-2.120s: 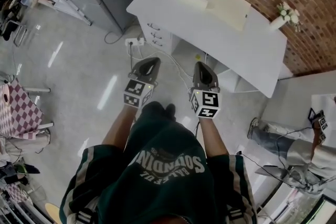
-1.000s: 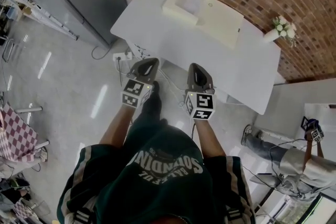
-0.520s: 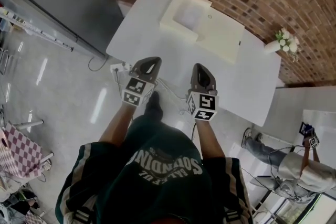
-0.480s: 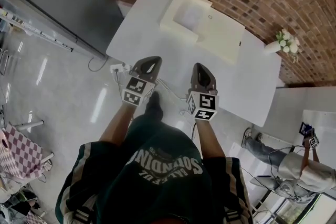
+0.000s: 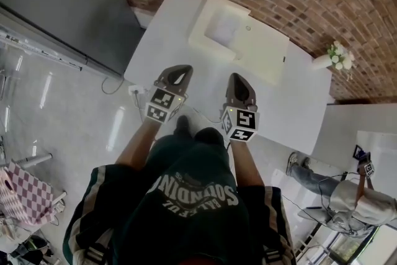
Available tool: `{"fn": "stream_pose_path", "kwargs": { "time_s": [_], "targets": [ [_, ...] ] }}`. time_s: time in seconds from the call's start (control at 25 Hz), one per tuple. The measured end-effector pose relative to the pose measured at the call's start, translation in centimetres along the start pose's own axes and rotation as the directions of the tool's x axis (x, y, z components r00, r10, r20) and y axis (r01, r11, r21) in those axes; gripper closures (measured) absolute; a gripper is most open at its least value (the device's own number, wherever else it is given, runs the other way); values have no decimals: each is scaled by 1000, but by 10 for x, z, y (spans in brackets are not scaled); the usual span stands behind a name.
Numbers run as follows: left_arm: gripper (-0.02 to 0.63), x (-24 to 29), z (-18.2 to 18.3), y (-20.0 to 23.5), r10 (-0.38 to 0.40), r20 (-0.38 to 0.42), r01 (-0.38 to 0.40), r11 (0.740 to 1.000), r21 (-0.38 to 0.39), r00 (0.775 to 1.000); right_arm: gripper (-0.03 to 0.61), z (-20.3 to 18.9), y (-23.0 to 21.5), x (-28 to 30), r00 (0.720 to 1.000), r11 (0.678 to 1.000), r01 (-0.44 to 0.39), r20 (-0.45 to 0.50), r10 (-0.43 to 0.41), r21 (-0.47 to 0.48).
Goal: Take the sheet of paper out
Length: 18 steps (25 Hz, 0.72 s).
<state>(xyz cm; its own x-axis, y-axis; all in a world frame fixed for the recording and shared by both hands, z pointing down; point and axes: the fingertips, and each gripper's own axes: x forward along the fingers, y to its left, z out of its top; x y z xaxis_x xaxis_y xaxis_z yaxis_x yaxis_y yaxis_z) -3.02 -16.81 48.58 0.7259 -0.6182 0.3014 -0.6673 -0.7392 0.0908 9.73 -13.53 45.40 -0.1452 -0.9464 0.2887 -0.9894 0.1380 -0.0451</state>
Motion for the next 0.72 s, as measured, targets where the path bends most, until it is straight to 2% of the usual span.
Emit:
{"fn": "stream_pose_path", "kwargs": {
  "time_s": [0.28,0.72],
  "targets": [
    [603,17,9,-1,-34,9,34,999,5,999,577,2,-6,10,1000,999,2,-10,-2,-32],
    [603,67,20,15,-43,-1,43,998,35,999,577,16,-36,54,1000,1000,-1,0,1,-6]
  ]
}}
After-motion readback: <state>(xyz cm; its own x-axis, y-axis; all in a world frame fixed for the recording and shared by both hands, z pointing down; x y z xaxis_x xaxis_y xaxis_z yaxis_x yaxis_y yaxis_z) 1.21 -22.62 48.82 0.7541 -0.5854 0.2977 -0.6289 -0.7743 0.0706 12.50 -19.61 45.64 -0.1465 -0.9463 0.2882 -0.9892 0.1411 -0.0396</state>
